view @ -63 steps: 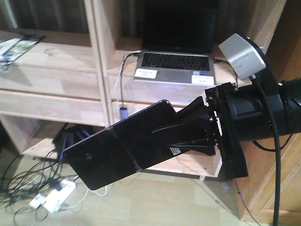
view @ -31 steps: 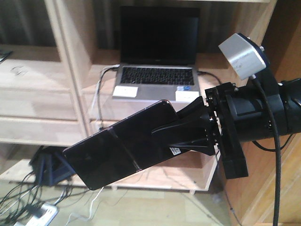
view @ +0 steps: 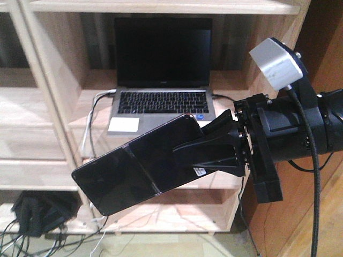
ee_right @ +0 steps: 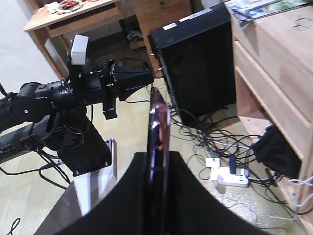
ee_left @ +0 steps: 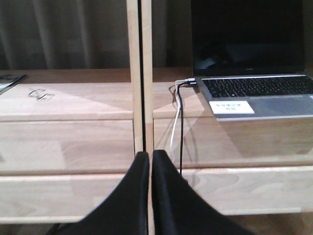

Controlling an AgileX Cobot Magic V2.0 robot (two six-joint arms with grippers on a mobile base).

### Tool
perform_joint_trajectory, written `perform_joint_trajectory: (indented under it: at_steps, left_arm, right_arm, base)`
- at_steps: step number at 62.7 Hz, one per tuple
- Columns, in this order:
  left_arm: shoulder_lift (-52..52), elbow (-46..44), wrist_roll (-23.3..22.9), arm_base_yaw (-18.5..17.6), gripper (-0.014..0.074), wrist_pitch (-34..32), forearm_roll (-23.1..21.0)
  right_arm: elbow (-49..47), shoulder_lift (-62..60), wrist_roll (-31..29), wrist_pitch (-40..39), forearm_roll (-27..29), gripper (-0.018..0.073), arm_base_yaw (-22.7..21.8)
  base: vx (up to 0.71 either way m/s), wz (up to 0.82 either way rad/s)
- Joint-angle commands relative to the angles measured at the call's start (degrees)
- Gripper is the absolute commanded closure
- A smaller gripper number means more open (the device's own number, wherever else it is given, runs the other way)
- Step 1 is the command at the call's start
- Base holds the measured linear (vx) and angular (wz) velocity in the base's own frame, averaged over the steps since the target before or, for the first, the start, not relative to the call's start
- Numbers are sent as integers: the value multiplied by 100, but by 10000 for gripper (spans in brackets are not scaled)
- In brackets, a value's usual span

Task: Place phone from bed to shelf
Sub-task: 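Drive up to the shelf above the laptop holding the phone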

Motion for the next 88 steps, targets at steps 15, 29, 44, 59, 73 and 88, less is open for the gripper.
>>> perform_joint_trajectory:
  at_steps: [15,29,44,59,73,88]
  left_arm:
    - [-35,3,-22,-19,596,-443,-34]
    - [-35,3,-22,-19,596,-443,-34]
    - [-35,3,-22,-19,596,-443,-34]
    - [-35,3,-22,-19,596,-443,-34]
    - [-35,3,-22,-19,596,-443,-34]
    - [-35,3,-22,-19,596,-443,-34]
  right_arm:
    - [-152,-152,-14,461,533,561,-2]
    - [-152,-152,-14,461,533,561,-2]
    - [-152,-152,-14,461,533,561,-2]
    - [-152,-152,-14,461,533,561,-2]
    - [-152,-152,-14,461,533,561,-2]
    - [-152,-152,-14,461,533,561,-2]
  base:
    - [17,-6]
    - [15,-3]
    - [13,-1]
    - [11,0]
    - [10,-2]
    - [10,-1]
